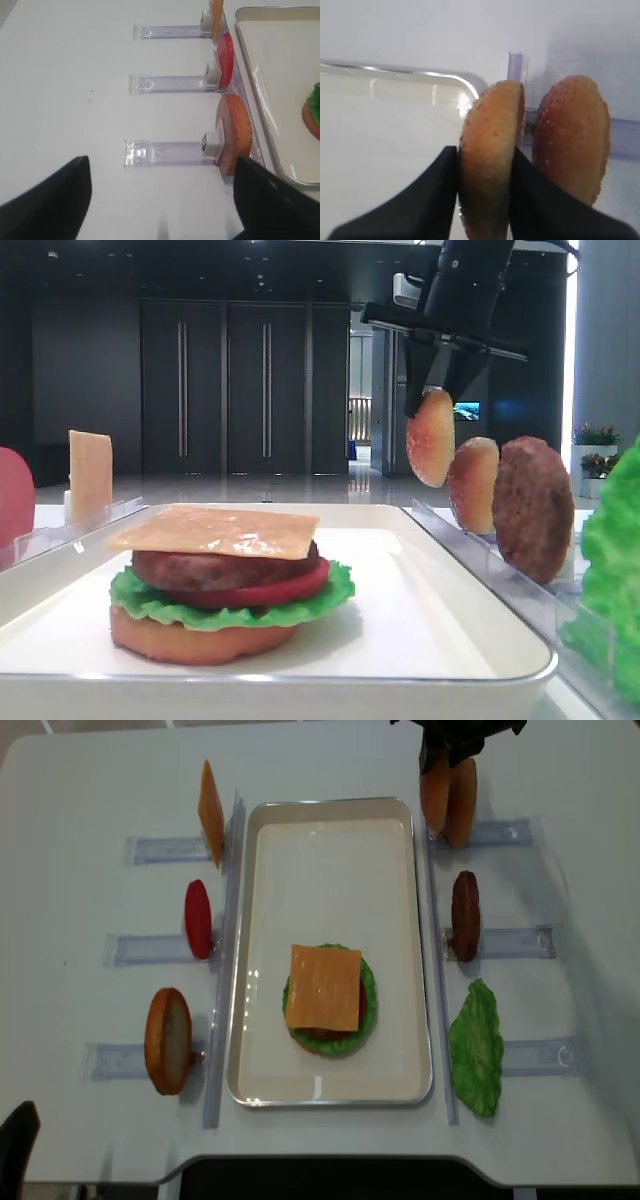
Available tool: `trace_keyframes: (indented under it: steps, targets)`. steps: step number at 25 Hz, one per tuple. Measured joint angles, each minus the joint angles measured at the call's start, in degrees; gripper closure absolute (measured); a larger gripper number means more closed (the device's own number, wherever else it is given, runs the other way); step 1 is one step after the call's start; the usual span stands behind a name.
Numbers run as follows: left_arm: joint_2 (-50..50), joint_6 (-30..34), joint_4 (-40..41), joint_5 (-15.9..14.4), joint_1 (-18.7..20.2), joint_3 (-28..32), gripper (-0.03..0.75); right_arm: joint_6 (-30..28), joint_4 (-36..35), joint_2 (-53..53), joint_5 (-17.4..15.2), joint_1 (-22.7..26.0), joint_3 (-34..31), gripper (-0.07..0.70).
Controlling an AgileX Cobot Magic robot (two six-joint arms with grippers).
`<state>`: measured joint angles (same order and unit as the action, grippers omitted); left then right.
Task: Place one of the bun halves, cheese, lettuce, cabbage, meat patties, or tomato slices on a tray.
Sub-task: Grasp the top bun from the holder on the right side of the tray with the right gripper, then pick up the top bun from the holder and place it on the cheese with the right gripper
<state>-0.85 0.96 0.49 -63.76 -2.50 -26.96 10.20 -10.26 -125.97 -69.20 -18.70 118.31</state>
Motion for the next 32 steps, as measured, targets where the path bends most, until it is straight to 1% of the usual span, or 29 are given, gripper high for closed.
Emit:
trace_keyframes:
  steps: [3, 9, 11, 19, 29, 32]
  targets:
    - [0.0, 0.0, 0.0, 0.0, 0.0, 0.0, 0.024, 0.06, -0.05, 0.0, -0.75, -0.05, 3.03, 0.419]
    - [0.0, 0.0, 0.0, 0.0, 0.0, 0.0, 0.024, 0.34, -1.41, 0.12, -0.87, -0.05, 8.08, 0.419]
    - [0.0, 0.0, 0.0, 0.0, 0.0, 0.0, 0.024, 0.29, -2.85, 0.57, -0.87, -0.05, 8.34, 0.419]
    - [0.0, 0.0, 0.0, 0.0, 0.0, 0.0, 0.024, -0.57, -3.82, 6.18, -1.04, -0.29, 8.34, 0.42]
    - [0.0, 0.0, 0.0, 0.0, 0.0, 0.0, 0.024, -1.25, -4.12, 12.66, -1.21, -3.97, 8.34, 0.426]
    - [0.0, 0.0, 0.0, 0.0, 0.0, 0.0, 0.024, -1.66, -2.83, 14.77, -1.21, -4.66, 7.24, 0.426]
